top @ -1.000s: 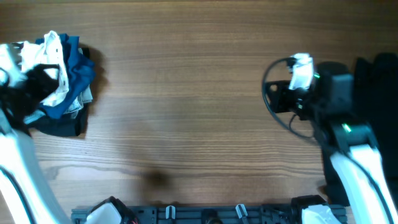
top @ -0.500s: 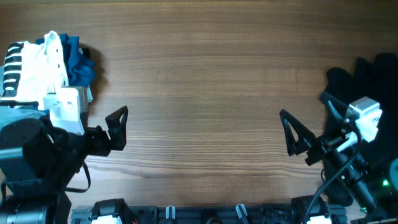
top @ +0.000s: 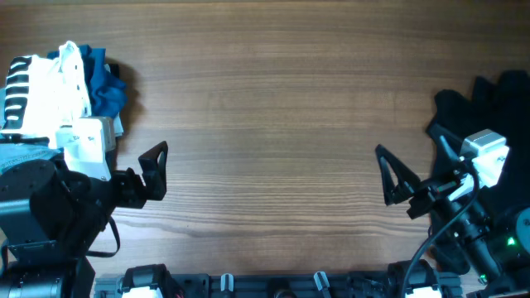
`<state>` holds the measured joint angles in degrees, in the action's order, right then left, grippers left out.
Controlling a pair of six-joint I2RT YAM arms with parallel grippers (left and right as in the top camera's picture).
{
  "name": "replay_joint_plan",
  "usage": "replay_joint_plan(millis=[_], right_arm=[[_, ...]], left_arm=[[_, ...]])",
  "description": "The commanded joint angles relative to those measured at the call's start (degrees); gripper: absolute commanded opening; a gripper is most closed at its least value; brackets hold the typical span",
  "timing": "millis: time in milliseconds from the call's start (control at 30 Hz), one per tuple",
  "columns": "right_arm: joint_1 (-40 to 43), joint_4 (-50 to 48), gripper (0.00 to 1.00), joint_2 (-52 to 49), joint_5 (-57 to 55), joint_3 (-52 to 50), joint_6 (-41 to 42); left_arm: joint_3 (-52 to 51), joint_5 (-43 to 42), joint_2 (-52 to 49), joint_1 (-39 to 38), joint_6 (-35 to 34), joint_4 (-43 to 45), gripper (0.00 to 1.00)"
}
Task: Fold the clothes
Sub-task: 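Release the shirt on the stack and withdraw the left gripper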
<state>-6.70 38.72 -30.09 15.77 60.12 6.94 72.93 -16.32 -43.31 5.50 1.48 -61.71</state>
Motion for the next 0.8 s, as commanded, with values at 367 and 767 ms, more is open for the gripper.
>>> replay_joint_plan(millis=[367, 767], right_arm=[[1.73, -41.05, 1.0, 20.59, -6.82, -44.24, -11.23], [4.7, -45.79, 1.0, 29.88, -7.23, -59.84, -6.99]], left_arm=[[-0.11, 0.35, 0.09, -0.48, 1.11, 0.09, 1.0], [-0.11, 0.35, 0.09, -0.48, 1.11, 0.09, 1.0]])
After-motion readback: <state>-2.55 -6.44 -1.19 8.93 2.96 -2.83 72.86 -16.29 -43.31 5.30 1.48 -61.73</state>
